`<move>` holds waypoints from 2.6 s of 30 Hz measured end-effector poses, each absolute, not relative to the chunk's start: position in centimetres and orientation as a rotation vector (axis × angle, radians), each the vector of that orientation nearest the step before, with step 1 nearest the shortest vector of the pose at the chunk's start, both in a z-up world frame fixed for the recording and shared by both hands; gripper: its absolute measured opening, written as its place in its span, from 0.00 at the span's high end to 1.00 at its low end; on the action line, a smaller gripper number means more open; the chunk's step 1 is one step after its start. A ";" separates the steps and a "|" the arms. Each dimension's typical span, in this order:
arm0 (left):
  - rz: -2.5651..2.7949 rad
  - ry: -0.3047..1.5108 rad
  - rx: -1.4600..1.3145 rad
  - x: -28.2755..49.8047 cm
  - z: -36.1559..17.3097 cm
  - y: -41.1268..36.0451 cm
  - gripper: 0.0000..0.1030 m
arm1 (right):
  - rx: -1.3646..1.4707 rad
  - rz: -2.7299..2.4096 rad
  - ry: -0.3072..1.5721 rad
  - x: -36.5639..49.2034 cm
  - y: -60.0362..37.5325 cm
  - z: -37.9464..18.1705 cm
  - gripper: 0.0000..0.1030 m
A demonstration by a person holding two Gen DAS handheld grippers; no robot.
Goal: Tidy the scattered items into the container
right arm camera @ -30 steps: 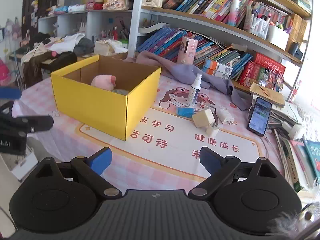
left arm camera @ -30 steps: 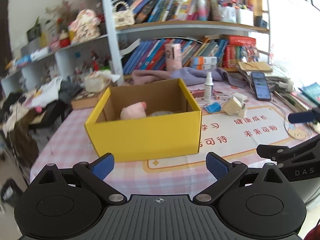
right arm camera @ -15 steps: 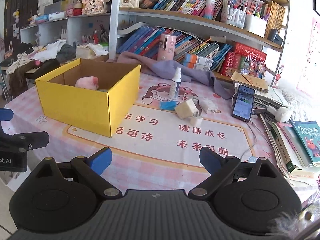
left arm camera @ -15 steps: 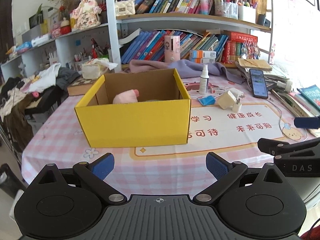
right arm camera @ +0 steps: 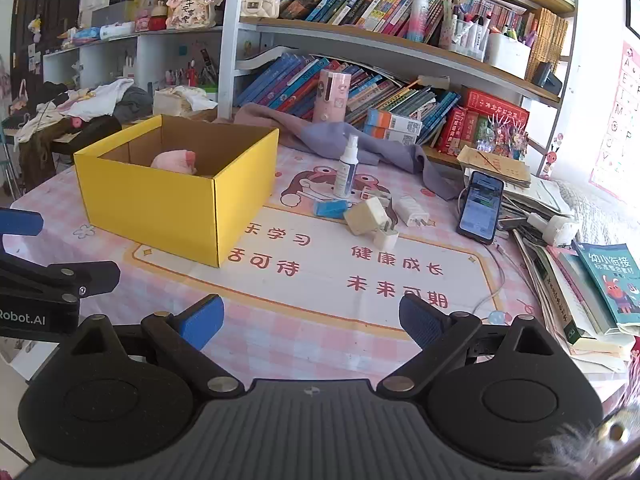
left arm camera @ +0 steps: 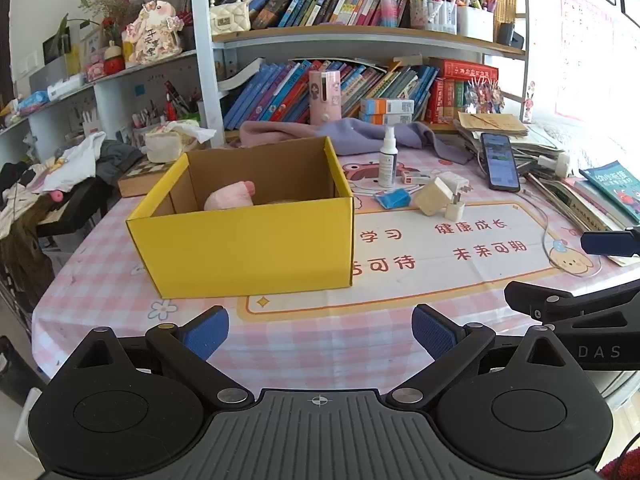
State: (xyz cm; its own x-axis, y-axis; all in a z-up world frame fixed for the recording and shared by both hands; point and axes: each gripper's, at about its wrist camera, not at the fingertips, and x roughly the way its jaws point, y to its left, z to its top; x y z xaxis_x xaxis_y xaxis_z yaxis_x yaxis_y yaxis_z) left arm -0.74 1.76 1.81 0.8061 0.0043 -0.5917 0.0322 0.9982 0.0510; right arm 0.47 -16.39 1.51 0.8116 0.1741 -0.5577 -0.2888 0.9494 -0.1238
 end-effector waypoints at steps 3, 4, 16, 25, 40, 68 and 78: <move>-0.023 0.635 0.063 -0.8 1.8 1.5 0.03 | -0.205 0.246 0.577 0.4 -16.6 1.4 0.07; -0.025 0.637 0.064 -0.7 1.8 1.5 0.03 | -0.205 0.246 0.580 0.4 -16.6 1.4 0.07; -0.053 0.662 0.077 -0.3 1.3 0.6 0.03 | -0.200 0.234 0.590 0.3 -17.2 1.1 0.08; -0.057 0.660 0.078 -0.1 1.3 0.4 0.03 | -0.212 0.217 0.578 0.6 -17.7 0.9 0.09; -0.180 0.683 0.096 1.6 0.2 -2.4 0.04 | -0.187 0.142 0.638 1.3 -20.1 0.2 0.21; -0.265 0.692 0.096 10.0 -0.7 -8.6 0.11 | -0.155 0.083 0.682 9.7 -26.3 -0.4 0.33; -0.206 0.700 0.072 15.0 -0.7 -10.7 0.12 | -0.160 0.130 0.704 15.9 -28.8 -0.7 0.35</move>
